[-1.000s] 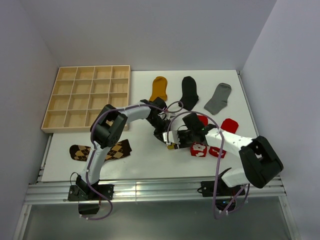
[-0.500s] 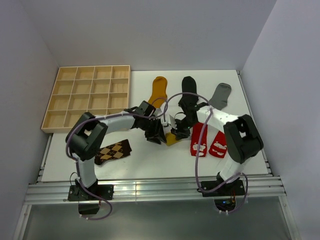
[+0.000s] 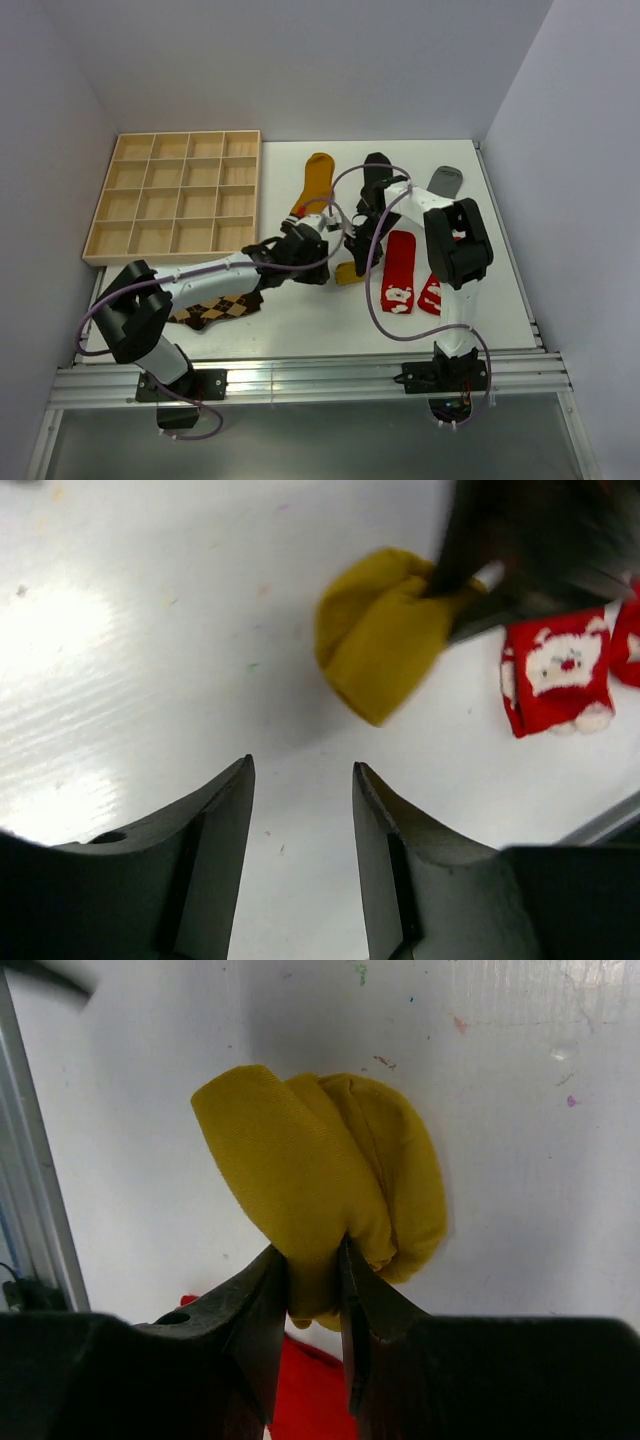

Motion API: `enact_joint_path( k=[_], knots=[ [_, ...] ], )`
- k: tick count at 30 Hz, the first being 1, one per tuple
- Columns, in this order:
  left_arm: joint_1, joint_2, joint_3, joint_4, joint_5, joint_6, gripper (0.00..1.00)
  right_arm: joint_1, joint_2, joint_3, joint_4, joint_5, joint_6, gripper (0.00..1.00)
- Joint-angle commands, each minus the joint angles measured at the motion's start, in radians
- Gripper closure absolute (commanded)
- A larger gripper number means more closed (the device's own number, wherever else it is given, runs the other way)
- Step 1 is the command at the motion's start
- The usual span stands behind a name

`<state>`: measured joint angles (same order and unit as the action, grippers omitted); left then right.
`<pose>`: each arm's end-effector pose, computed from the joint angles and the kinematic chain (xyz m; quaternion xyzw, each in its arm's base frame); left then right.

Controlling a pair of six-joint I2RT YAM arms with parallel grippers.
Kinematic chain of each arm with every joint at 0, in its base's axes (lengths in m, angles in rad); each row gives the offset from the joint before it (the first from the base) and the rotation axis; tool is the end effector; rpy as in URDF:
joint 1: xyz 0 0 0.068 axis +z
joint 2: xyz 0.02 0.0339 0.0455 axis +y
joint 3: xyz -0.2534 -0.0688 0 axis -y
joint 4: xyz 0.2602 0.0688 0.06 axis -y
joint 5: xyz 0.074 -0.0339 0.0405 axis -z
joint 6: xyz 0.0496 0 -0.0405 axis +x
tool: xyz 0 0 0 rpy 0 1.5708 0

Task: Roll the socks
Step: Roll the sock at the center of the board.

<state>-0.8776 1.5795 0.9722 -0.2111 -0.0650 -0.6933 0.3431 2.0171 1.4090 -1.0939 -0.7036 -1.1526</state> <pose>0.2290 -0.2706 0.1775 0.0737 0.9267 -0.2383 0.2810 0.3307 0.1522 0.1318 -0.6205 0.7021 0.3403 0.0788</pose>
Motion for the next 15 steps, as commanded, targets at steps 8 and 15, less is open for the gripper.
enact_joint_path(
  k=[8,15],
  knots=[
    [-0.302,0.108,0.118,0.062,-0.584,0.389,0.47,-0.003,0.129,0.093,-0.09,0.079,0.096,0.69],
    [-0.386,0.186,0.083,0.252,-0.674,0.656,0.43,-0.006,0.199,0.169,-0.172,0.079,0.119,0.69]
  ],
)
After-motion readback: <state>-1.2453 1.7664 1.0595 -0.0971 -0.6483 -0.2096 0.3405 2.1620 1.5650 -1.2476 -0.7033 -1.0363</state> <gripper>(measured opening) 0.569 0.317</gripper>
